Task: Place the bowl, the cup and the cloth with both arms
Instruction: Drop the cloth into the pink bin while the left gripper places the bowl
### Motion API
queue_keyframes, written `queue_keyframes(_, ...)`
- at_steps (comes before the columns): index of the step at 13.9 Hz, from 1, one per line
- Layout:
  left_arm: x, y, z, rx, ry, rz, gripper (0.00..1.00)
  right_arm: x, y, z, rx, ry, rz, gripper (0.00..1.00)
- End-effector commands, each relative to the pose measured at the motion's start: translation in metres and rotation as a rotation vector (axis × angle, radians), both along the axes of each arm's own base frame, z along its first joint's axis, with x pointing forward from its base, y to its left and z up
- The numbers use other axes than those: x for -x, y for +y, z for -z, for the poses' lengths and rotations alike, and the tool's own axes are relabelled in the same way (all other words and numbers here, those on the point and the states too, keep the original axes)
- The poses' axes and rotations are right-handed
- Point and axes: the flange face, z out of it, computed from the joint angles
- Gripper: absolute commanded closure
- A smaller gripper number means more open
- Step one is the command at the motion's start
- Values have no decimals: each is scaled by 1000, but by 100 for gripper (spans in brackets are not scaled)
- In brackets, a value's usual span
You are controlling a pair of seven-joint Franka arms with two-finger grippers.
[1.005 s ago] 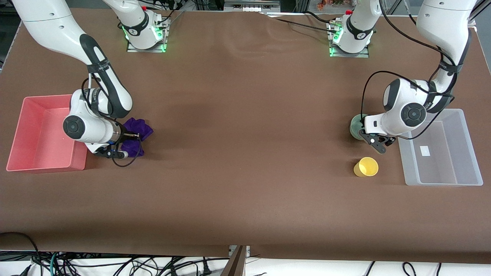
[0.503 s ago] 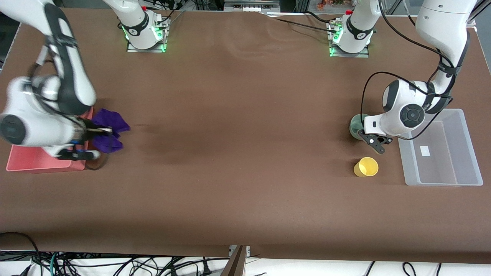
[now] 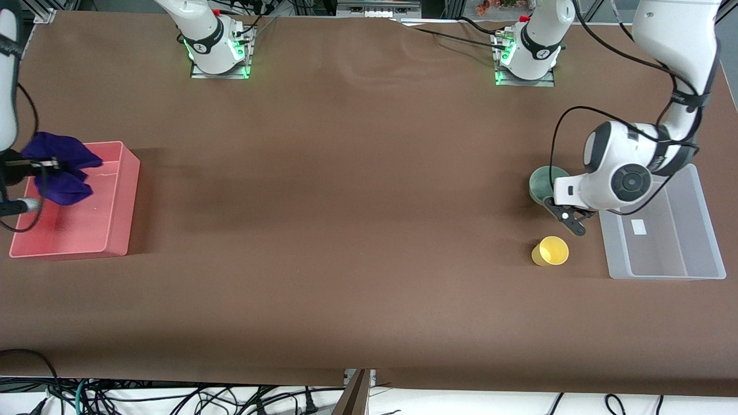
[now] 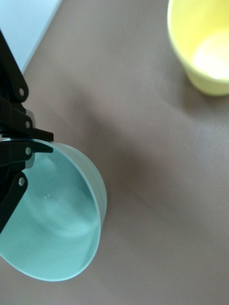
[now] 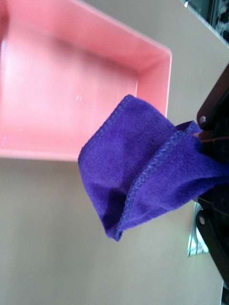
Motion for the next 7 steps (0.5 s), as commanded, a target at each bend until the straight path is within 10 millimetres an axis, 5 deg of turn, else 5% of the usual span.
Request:
queue_keyframes(1, -29, 9, -65, -22, 37, 14, 100, -1, -20, 26, 33, 22, -29, 100)
queue_keyframes(4, -44, 48, -100, -22, 30, 39, 100, 5, -49, 80, 37, 48, -14, 100)
queue_keyframes(7, -41, 131, -112, -23, 39, 118, 100, 12, -60, 134, 25, 74, -34, 100)
